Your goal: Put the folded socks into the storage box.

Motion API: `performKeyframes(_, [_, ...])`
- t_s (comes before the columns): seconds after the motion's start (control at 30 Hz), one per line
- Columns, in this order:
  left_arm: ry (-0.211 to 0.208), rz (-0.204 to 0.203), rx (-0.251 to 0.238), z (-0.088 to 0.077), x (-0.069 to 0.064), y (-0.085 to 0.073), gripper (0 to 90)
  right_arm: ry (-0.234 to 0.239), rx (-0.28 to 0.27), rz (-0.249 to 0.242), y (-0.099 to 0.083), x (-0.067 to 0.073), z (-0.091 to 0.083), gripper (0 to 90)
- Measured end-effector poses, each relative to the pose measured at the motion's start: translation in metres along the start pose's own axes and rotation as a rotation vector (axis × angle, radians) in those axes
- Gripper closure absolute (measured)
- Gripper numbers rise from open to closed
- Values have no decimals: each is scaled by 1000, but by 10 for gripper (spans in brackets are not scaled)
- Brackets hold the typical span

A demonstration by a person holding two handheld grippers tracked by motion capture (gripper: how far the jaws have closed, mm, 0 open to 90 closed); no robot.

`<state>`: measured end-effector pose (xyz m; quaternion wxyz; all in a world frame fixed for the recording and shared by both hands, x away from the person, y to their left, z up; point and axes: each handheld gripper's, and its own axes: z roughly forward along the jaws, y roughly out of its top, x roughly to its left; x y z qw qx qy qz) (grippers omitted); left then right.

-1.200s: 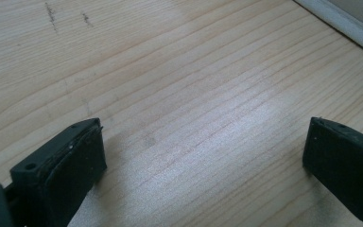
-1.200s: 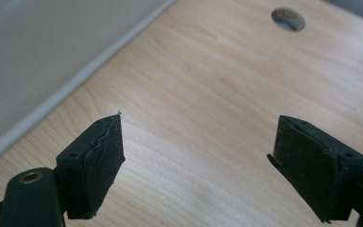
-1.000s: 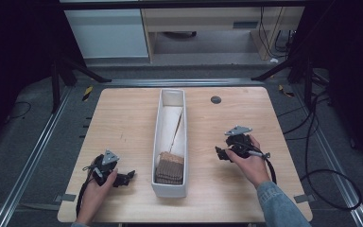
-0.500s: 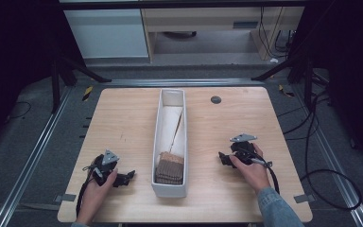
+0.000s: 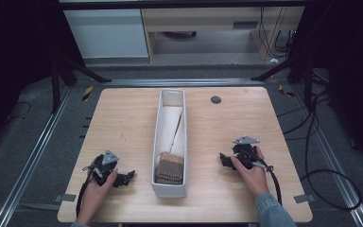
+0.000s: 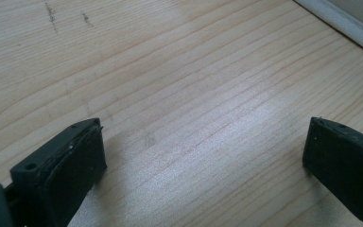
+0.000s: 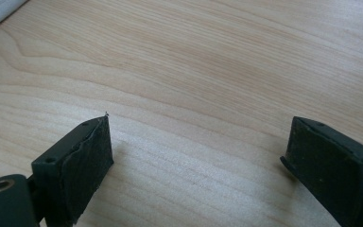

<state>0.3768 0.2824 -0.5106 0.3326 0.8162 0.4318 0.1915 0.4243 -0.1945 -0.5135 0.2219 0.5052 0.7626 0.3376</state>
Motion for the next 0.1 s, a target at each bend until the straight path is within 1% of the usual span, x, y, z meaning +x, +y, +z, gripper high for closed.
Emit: performKeyframes(0.1, [0,0,0,0,0,0,0,-4,0,-11,-1,0,0,84])
